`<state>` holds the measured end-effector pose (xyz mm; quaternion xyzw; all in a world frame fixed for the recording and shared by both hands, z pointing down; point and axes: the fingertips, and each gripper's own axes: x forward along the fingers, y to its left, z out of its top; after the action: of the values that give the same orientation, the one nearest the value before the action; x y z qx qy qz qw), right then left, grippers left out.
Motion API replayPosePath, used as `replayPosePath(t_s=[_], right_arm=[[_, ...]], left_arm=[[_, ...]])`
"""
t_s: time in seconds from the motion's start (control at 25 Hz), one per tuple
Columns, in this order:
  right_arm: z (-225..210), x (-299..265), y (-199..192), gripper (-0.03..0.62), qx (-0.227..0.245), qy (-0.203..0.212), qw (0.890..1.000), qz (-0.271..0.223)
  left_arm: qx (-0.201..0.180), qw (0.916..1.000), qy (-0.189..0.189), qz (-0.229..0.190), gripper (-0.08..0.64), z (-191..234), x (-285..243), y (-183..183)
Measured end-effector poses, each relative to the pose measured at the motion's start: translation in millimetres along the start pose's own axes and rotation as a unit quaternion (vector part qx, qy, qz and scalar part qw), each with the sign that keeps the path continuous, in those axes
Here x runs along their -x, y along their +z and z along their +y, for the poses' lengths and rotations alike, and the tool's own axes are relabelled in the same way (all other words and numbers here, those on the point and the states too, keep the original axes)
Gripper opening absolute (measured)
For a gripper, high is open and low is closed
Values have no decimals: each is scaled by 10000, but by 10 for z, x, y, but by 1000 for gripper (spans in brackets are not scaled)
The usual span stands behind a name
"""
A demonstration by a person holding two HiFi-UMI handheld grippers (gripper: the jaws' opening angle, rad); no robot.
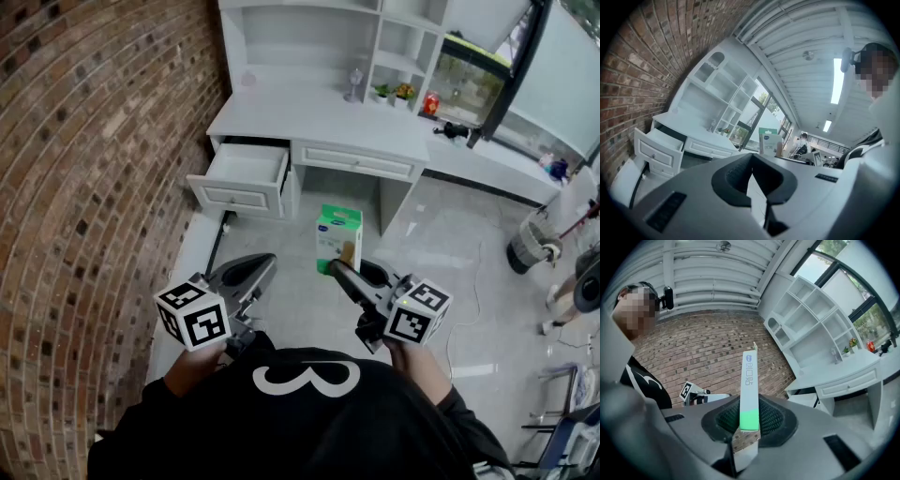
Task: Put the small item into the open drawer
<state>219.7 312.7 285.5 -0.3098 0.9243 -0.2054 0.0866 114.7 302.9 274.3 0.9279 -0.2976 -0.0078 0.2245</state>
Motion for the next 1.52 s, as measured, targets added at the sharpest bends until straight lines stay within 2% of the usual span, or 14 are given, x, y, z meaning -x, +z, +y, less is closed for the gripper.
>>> replayPosePath(t_s=[0.4, 0.72, 1.12, 1.52], right_arm=[[-136, -29, -32, 84, 139, 61, 9999, 44], [-517, -384, -73, 87, -154, -129, 9994, 279], [-1104, -1250, -52, 87, -479, -349, 9969, 525], [-1840, -2489, 25, 87, -881, -712, 9900, 837]], left_arm=[[-99, 9999, 45, -69, 2, 59, -101, -55], [191, 9997, 138, -75, 2, 511, -232, 6], [618, 9980, 157, -3, 2, 1562, -450, 280], [1038, 9938, 185, 348, 2, 2967, -757, 707]])
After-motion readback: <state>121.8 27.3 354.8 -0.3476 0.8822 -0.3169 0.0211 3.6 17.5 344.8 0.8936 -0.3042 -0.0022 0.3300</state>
